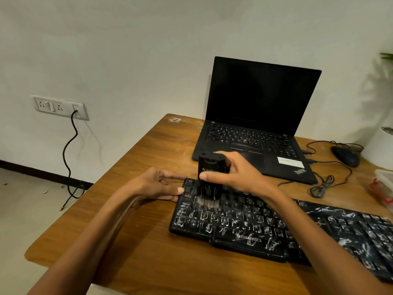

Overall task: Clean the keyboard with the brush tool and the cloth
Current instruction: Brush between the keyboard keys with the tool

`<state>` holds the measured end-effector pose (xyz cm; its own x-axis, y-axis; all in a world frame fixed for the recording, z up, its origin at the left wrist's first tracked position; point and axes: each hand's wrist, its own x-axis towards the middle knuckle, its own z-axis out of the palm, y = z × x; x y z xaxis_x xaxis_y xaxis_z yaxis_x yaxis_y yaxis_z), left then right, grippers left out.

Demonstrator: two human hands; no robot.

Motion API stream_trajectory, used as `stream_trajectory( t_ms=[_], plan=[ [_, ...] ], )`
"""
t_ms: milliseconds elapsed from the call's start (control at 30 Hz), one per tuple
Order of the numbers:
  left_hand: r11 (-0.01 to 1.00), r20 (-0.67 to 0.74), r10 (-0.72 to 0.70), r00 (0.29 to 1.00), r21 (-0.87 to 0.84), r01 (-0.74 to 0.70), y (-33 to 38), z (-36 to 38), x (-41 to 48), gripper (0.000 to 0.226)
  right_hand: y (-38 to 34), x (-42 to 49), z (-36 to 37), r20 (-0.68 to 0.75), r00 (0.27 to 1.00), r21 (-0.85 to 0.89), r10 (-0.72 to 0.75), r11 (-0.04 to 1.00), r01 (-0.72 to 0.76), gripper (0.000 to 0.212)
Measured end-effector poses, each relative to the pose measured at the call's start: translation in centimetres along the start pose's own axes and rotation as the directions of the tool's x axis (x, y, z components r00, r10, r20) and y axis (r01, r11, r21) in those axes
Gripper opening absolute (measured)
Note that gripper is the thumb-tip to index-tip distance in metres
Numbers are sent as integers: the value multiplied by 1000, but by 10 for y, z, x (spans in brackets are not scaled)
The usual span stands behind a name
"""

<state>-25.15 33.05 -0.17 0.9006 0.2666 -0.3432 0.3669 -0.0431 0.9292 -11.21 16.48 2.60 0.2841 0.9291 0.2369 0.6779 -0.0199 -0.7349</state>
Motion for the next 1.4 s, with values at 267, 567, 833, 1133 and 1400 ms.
stream_trajectory(
  t_ms=[267, 567, 833, 1133, 1400],
  plan=[
    [999, -15, -3, 1000, -39, 3, -5, -2, 3, 44, -1, 12, 12, -36, 999, 55, 3, 998, -1, 15],
    [996, -33, -10, 999, -88, 7, -3, 1, 1, 43, -1, 15, 10, -185, 983, -158, -10, 987, -19, 26],
    [999, 1, -39, 999, -9, 39, -4, 1, -3, 45, -25, -13, 11, -122, 990, 160, -76, 983, 95, 27],
    [998, 15, -67, 998, 3, 67, -5, 2, -11, 49, -20, -20, 1, -38, 999, 7, 22, 1000, -22, 18],
    [998, 0, -57, 998, -4, 57, -3, 6, -14, 40, -27, -16, 14, 126, 989, -35, 80, 996, -76, 17]
  ],
)
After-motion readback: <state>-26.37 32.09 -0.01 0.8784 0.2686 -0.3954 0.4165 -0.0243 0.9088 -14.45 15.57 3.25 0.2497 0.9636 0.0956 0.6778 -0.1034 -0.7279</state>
